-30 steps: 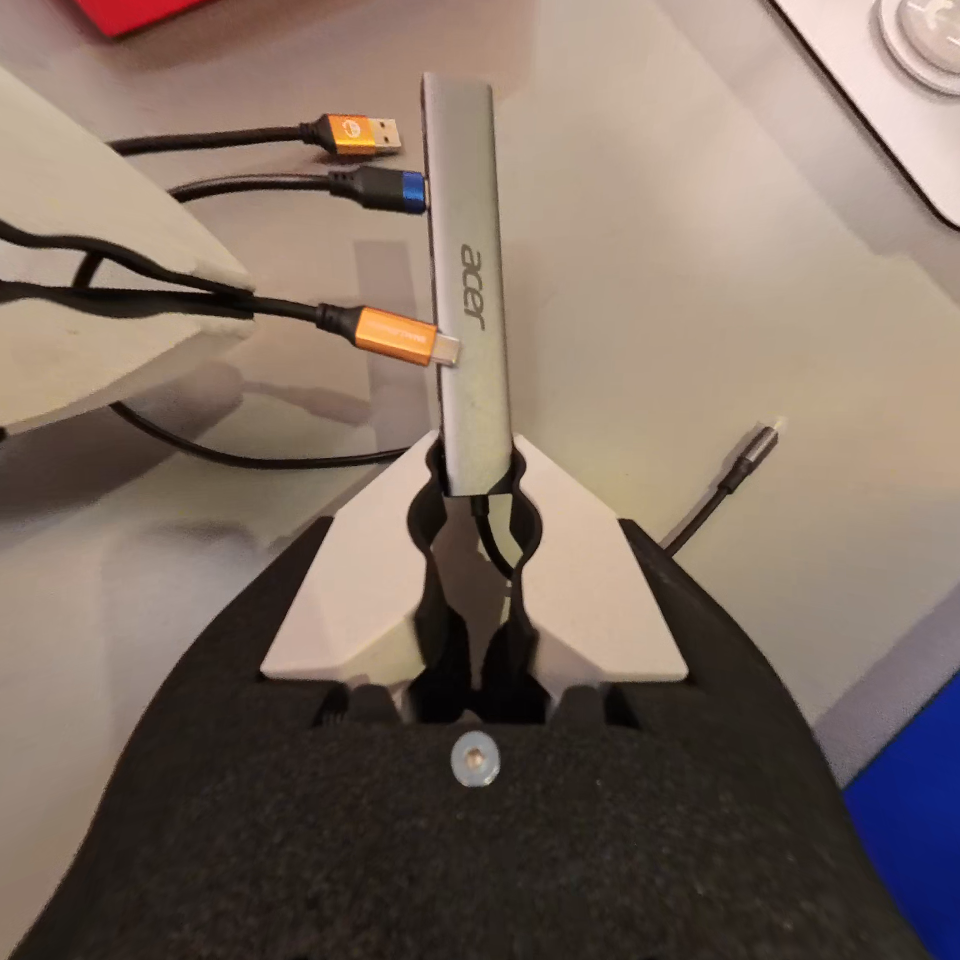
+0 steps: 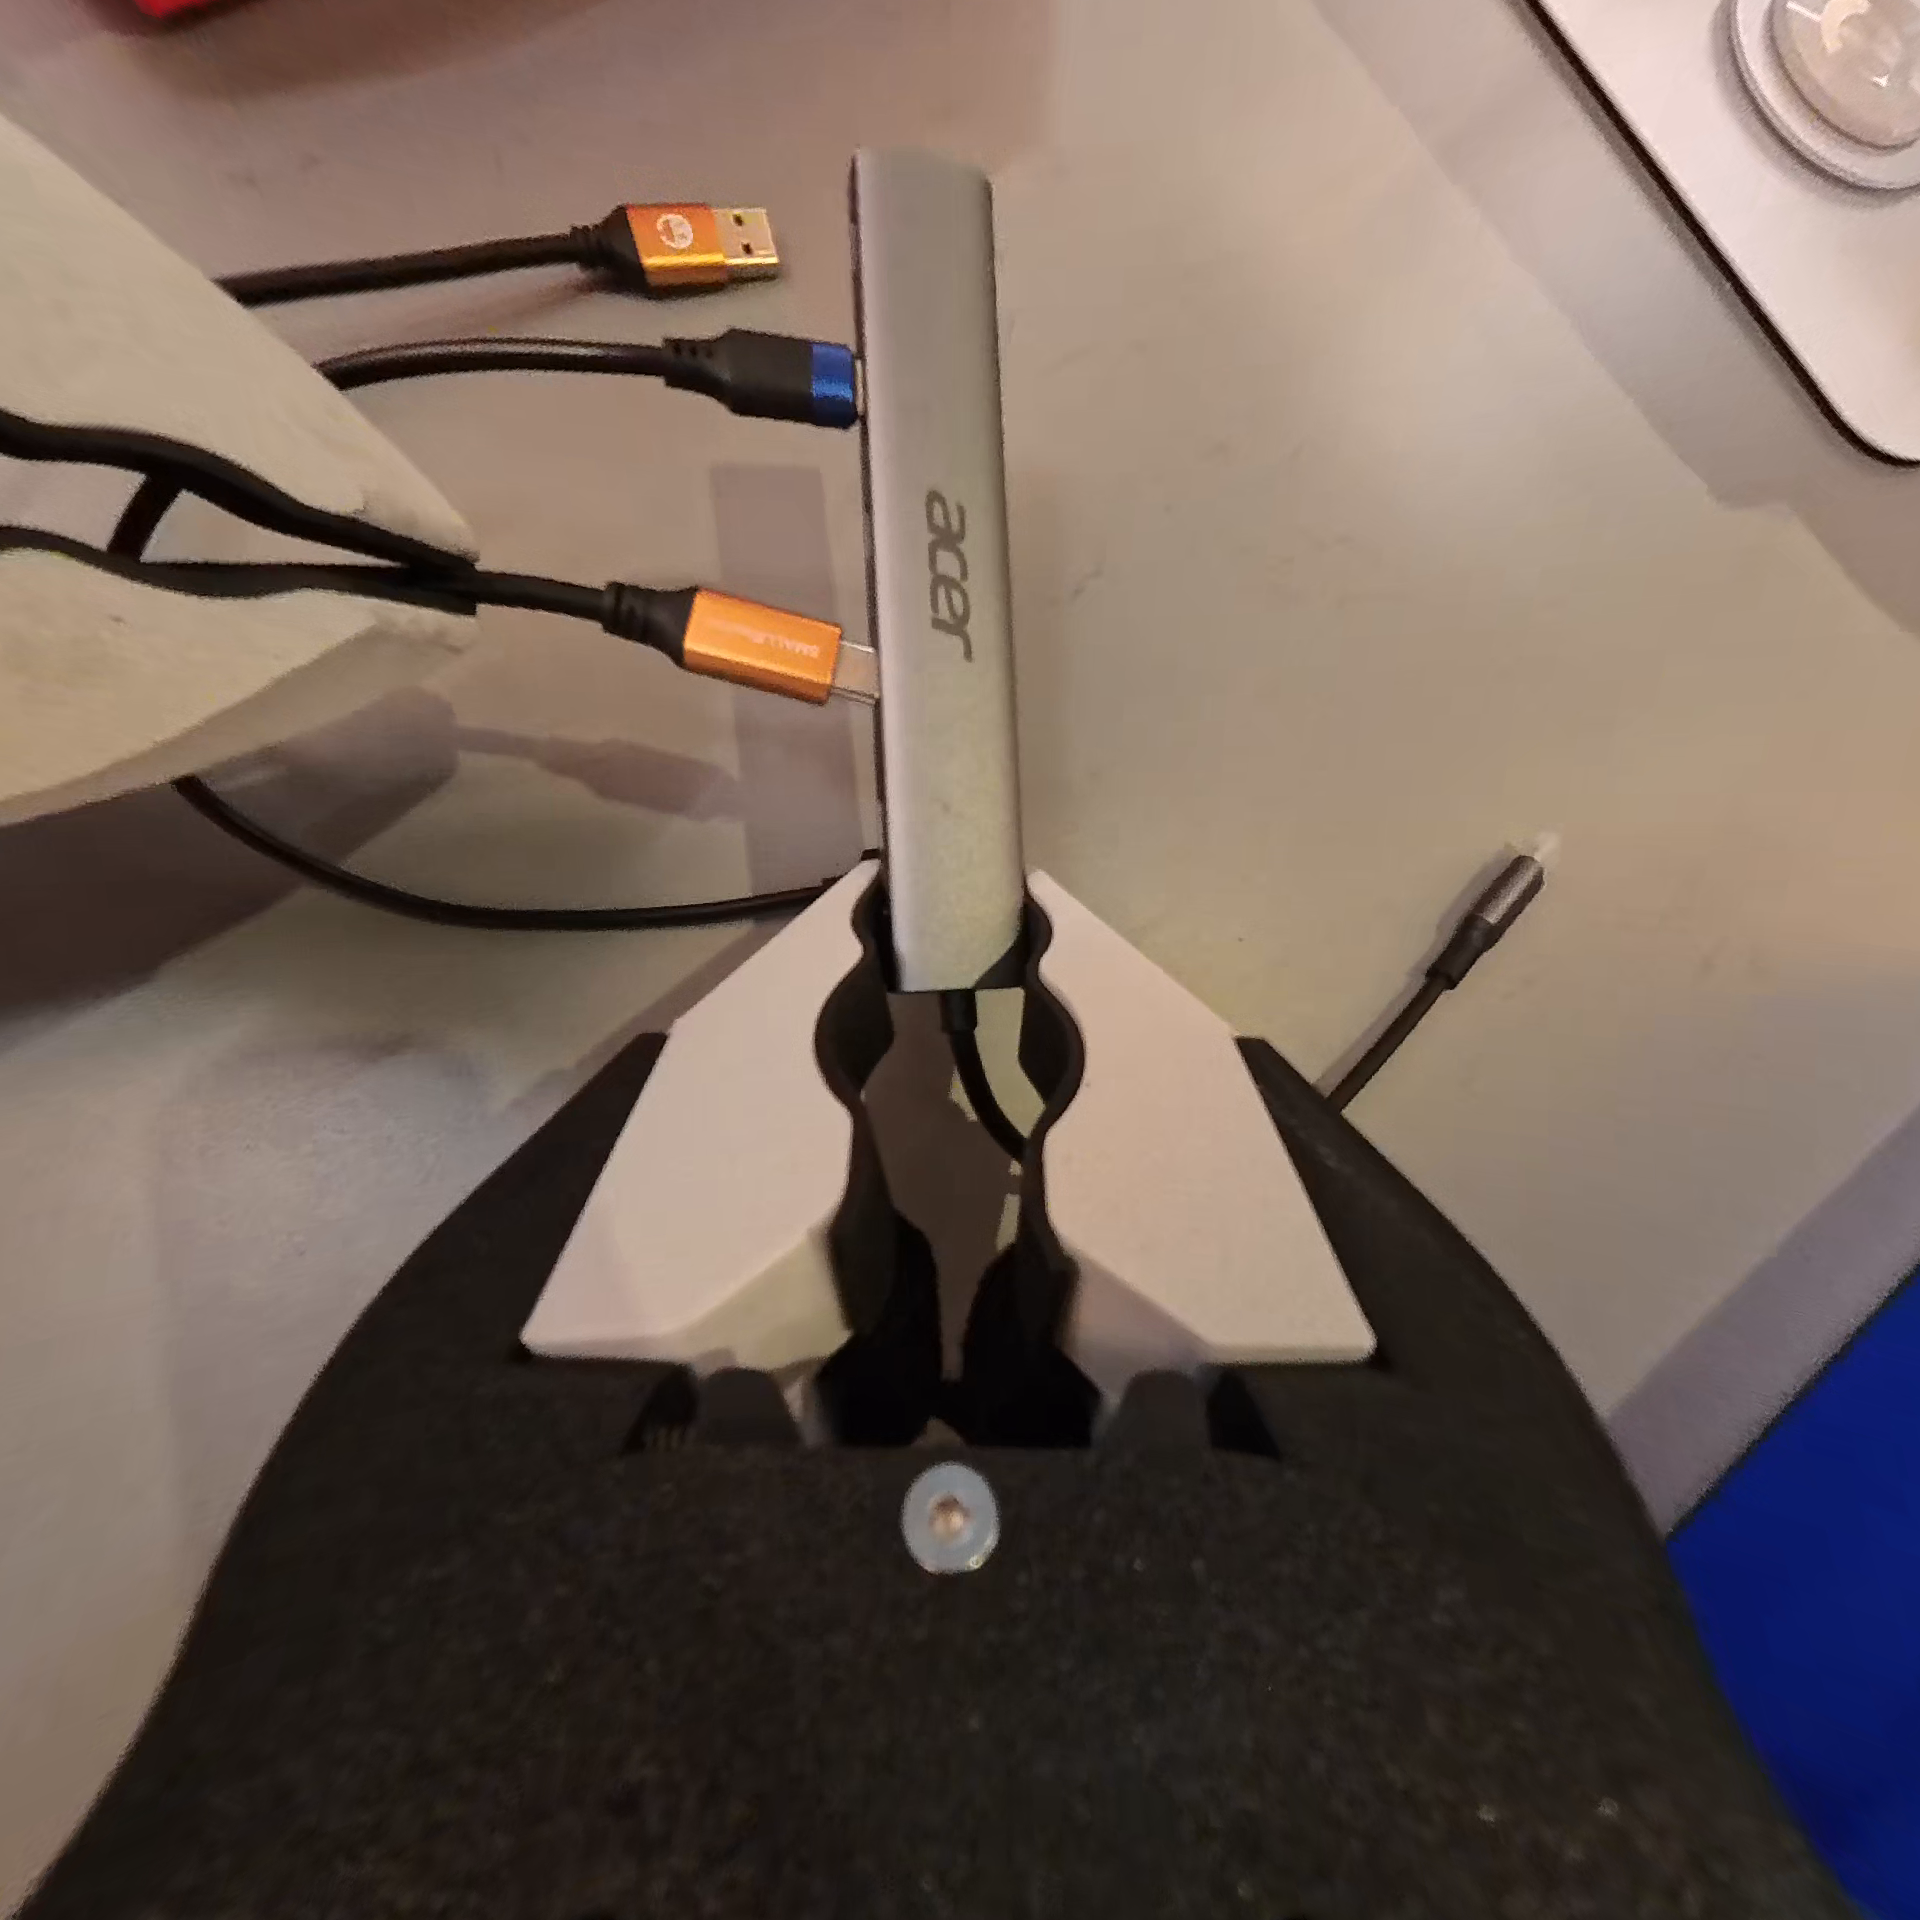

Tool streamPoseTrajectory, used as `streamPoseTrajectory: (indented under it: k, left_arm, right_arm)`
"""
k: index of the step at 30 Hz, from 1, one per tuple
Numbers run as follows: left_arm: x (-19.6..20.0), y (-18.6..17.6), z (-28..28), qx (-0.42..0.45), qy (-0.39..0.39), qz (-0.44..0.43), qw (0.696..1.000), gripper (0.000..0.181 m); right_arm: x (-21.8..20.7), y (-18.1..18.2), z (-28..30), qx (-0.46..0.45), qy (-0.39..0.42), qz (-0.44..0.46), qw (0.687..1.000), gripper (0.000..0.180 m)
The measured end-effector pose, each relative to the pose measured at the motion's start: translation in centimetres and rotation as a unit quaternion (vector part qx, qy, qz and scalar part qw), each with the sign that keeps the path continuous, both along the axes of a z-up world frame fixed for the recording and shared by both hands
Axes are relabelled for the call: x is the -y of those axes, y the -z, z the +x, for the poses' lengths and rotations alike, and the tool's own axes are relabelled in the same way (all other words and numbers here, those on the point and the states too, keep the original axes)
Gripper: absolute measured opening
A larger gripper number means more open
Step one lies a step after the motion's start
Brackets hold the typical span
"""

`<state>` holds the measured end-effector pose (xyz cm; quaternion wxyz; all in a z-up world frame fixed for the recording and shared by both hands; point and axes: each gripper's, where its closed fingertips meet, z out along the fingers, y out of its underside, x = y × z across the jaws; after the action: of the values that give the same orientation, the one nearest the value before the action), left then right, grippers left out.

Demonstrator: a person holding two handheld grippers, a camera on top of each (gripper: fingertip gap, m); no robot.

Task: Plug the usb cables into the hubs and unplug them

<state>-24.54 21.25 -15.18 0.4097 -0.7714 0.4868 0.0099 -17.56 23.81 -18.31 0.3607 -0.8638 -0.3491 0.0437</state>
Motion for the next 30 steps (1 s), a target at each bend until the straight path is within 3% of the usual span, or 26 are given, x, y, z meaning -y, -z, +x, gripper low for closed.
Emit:
streamPoseTrajectory:
  k: [7, 12, 19, 26, 30]
  left_arm:
    - [0.2, 0.3, 0.3, 0.016, 0.001, -0.02, 1.0, 0.003]
    - [0.6, 0.1, 0.9, 0.058, 0.008, -0.039, 0.997, 0.003]
    - [0.0, 0.5, 1.2, 0.104, 0.015, -0.044, 0.994, 0.005]
    - [-0.2, 1.2, 1.1, 0.122, 0.01, -0.067, 0.99, 0.006]
    - [-0.2, 1.2, 1.5, 0.163, 0.0, -0.094, 0.982, 0.016]
  right_arm:
    - [-0.1, -0.2, 0.0, 0.012, 0.0, 0.013, 1.0, 0.018]
    - [-0.3, -0.5, 0.2, 0.081, -0.031, 0.058, 0.995, 0.018]
    - [0.6, -1.2, -1.2, 0.009, -0.084, 0.058, 0.995, 0.018]
    - [0.4, -1.7, -1.4, 0.02, -0.109, 0.093, 0.989, 0.019]
    - [-0.1, -2.2, -1.3, 0.052, -0.108, 0.142, 0.983, 0.019]
